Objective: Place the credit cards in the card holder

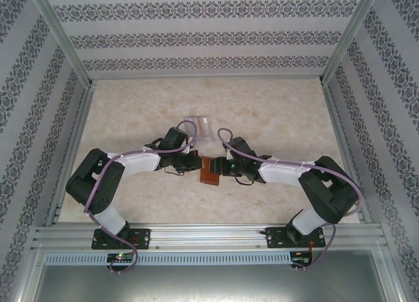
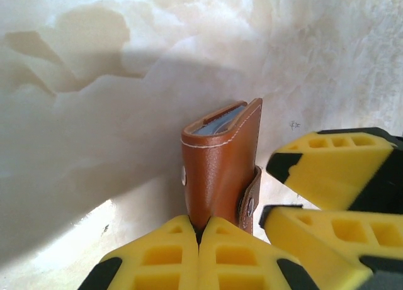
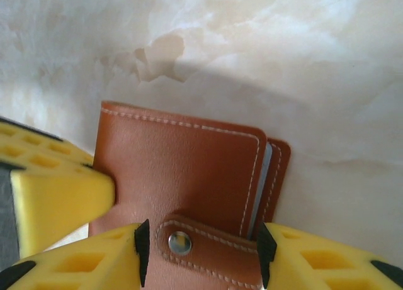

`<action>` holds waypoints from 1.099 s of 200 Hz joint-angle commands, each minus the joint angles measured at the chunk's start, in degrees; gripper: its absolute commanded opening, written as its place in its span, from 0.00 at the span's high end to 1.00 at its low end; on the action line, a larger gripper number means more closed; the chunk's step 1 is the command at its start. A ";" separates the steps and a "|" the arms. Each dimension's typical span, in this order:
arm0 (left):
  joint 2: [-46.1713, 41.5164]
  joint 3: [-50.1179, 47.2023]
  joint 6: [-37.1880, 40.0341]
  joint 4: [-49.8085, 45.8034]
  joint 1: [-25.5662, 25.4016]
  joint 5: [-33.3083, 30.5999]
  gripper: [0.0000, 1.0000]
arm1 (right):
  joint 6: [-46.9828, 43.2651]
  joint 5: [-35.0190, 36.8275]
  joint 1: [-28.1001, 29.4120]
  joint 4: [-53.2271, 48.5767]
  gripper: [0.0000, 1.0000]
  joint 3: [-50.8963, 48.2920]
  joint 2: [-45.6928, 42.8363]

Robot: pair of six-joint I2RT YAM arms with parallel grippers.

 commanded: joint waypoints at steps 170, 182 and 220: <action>-4.17 1.05 -2.82 -3.27 -0.29 0.39 1.00 | -4.70 20.40 7.67 -15.47 0.90 7.43 1.04; -4.10 1.01 -2.65 -3.06 -0.33 0.15 1.00 | -4.07 20.00 7.02 -15.31 0.96 6.41 -0.26; -2.79 1.68 -1.97 -3.54 -0.11 -0.05 1.00 | -2.93 18.59 3.47 -14.84 1.00 2.41 -3.40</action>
